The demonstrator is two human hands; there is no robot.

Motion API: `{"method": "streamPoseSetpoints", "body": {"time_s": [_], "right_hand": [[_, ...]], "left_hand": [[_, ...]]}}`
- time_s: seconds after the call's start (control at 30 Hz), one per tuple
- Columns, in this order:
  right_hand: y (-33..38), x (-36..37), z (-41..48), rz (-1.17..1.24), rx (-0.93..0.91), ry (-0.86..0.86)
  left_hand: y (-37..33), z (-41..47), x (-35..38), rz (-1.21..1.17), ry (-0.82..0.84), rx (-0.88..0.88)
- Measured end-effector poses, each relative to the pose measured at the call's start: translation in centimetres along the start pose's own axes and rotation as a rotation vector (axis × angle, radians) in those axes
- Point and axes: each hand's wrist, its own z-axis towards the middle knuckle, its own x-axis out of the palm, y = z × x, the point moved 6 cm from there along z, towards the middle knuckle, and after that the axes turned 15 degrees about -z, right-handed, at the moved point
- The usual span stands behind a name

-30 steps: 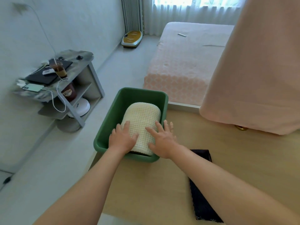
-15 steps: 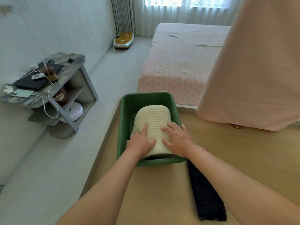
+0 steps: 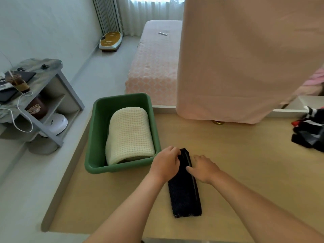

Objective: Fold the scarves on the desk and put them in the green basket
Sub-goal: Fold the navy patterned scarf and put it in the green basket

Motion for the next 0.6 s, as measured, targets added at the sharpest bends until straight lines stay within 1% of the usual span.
{"method": "streamPoseSetpoints", "body": {"time_s": [0.1,0.17,0.23,0.27,0.33,0.47,0.6], "right_hand": [[-0.1,2.6,-0.7,0.003,-0.024,0.055],[0.1,3.8,-1.1,0.037,-0.036,0.072],[0.2,4.5,-1.4,0.114,-0.029,0.057],[0.3,4.8,-1.4,0.163,-0.018,0.048],[0.3,5.1,-1.4,0.275,-0.003,0.036],[0.4,4.8,-1.8,0.544,0.000,0.046],[0.9,1.2,-3.1,0.756,0.032,-0.048]], "left_hand": [[1.2,-1.5,2.8,0.120,0.129,-0.196],[2.3,-2.8,4.2,0.157,0.196,-0.373],[3.8,-4.2,5.1,0.091,0.227,-0.574],[4.3,-4.7,5.5,0.038,0.235,-0.640],[4.7,-5.2,6.1,-0.073,0.228,-0.676],[3.6,-5.1,5.7,-0.222,0.152,-0.606],[1.9,-4.3,4.0,-0.425,0.118,-0.565]]}}
